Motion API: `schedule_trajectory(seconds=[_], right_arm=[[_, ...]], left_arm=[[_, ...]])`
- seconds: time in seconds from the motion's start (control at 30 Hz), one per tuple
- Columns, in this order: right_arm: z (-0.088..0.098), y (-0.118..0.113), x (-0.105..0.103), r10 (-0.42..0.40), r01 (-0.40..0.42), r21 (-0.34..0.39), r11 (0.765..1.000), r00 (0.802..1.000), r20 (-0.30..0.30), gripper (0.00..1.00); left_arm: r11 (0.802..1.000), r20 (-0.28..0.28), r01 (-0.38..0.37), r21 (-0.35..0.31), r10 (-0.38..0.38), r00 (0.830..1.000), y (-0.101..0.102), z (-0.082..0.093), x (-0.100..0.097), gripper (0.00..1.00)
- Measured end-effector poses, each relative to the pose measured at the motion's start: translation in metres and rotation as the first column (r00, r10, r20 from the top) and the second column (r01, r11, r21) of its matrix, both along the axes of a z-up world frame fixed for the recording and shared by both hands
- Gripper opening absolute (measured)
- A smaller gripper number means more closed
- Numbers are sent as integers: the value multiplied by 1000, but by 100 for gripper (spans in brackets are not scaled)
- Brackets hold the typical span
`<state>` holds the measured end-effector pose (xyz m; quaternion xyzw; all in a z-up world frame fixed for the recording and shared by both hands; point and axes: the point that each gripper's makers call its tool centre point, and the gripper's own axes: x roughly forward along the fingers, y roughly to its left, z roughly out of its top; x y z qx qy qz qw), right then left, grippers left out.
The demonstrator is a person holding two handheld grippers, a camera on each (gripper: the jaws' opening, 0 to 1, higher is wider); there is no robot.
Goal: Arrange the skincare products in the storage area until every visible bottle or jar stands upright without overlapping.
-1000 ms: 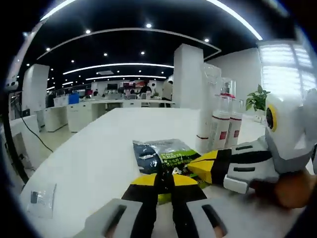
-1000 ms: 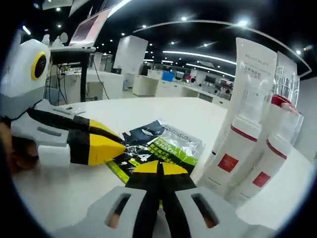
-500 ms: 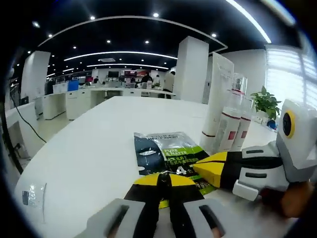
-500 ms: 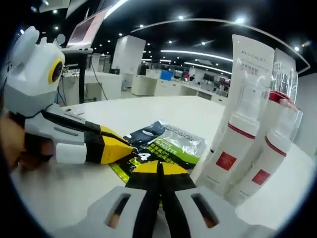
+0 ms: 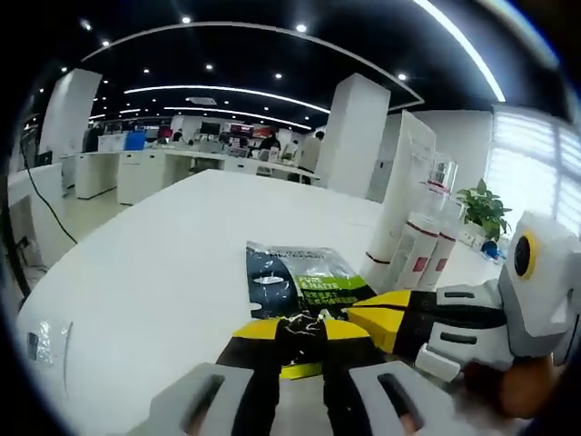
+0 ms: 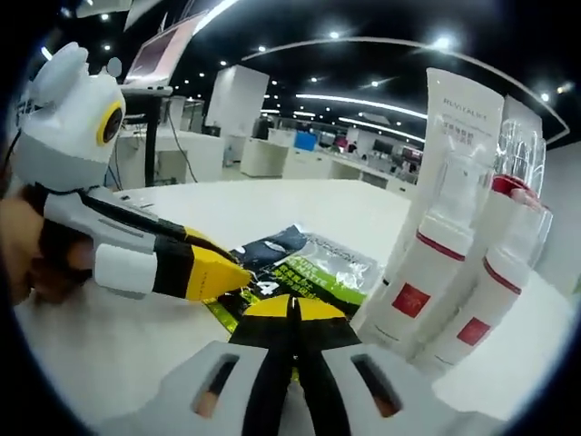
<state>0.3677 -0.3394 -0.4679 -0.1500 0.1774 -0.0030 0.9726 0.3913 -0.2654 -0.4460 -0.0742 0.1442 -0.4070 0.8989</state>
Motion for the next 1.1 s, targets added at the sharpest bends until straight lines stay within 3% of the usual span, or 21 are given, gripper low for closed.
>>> schedule_trajectory(seconds=[0.03, 0.07, 0.13, 0.2, 0.23, 0.37, 0.47, 0.73, 0.8, 0.83, 0.87, 0.9, 0.97, 1.03, 1.1], right_arm=[[0, 0, 0, -2, 2, 6, 1000, 1000, 0, 3], [0, 0, 0, -5, 5, 12, 1000, 1000, 0, 4], [-1, -3, 2, -10, 10, 27, 1000, 1000, 0, 5], [-1, -3, 3, -10, 10, 30, 1000, 1000, 0, 6], [-1, -4, 3, -13, 13, 34, 999, 1000, 2, 6], [-1, -6, 6, -16, 16, 53, 998, 1000, -3, 7], [-1, -6, 5, -21, 21, 52, 998, 1000, -3, 7], [0, -9, 4, -41, 41, 77, 996, 999, -3, 9], [1, -7, 3, -39, 39, 48, 998, 999, 1, 9], [1, -7, 4, -37, 37, 33, 999, 999, 6, 9], [6, -5, 4, -15, 15, -5, 1000, 1000, 27, 10], [20, 0, 1, -2, -1, 26, 1000, 995, 102, 11], [18, -2, -2, -9, 3, 68, 998, 996, 88, 18], [16, 1, -4, -4, 0, 55, 999, 997, 79, 24], [17, 2, -6, -5, 0, 59, 998, 997, 80, 24]], left_arm=[[1000, 31, 3, 14, -3, 1000, 0, 2, 0, 22], [994, 137, 45, 98, -58, 989, -6, 3, -9, 25], [987, 126, 113, 118, -128, 984, -17, -1, -21, 29], [977, 39, 117, 177, -126, 991, -17, -18, -22, 32], [979, -46, 120, 165, -114, 992, -17, -25, -21, 33], [973, -68, 129, 193, -117, 991, -24, -30, -10, 38], [974, -82, 134, 182, -121, 989, -26, -30, -8, 44], [974, -110, 159, 161, -142, 984, -31, -31, -5, 46], [979, -141, 162, 127, -144, 979, -33, -29, -1, 46], [983, -163, 154, 96, -137, 977, -30, -26, -8, 46], [986, -158, 150, 76, -137, 978, -28, -23, -10, 46], [986, -106, 157, 62, -150, 983, -27, -15, -12, 45], [984, -88, 175, 39, -171, 981, -25, -8, -18, 44], [986, -85, 164, 36, -161, 983, -17, -5, -18, 44], [991, -86, 134, 4, -133, 987, 4, 10, -8, 44]])
